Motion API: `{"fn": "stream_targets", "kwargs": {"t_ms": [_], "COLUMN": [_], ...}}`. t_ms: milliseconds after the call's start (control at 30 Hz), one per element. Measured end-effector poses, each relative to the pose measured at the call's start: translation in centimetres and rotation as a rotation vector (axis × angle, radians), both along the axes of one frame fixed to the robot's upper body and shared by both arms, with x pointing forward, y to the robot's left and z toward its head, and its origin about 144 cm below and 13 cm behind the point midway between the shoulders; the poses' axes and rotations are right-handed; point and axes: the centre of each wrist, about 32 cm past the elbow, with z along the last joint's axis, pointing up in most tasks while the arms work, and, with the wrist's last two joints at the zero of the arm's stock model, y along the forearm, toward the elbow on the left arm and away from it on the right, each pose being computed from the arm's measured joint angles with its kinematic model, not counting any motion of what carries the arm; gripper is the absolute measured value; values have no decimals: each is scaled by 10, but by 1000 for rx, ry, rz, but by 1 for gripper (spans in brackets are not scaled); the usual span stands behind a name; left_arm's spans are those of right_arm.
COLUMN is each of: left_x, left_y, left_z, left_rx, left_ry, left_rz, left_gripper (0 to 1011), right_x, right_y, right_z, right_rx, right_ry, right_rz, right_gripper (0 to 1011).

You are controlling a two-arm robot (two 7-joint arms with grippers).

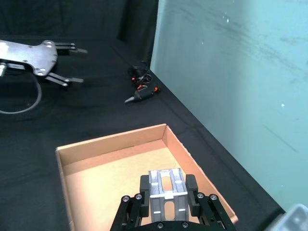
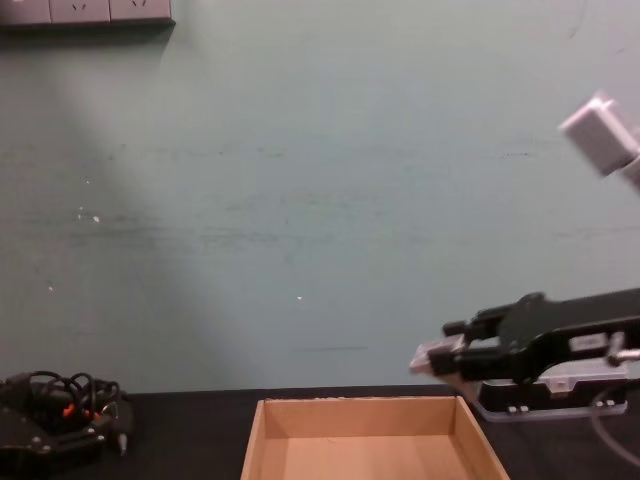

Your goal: Use one hand to pick up the angle iron from the table and place it into the box.

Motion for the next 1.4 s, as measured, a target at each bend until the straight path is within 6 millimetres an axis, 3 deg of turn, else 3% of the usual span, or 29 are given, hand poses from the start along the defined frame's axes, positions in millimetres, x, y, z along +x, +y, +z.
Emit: {"fn": "stream_targets", "kwargs": {"t_ms": [367,867,1167,1400], "left_x": [0,0,0,0], "left_y": [0,0,0,0], "left_z": [0,0,0,0], "left_rx": [0,0,0,0], "left_ry": [0,0,0,0], "left_rz": [0,0,0,0], "left_gripper": [1000,1000,1000,1000], "right_x": [25,24,22,20], "right_y": [20,18,16,15], "right_z": [-25,-36,-36,-35], "right_rx": [-16,-33,-25,0], "right_ry": [71,109,112,106], "right_rz": [-12,-27,-30,-34], "right_gripper": [449,463,769,924]}}
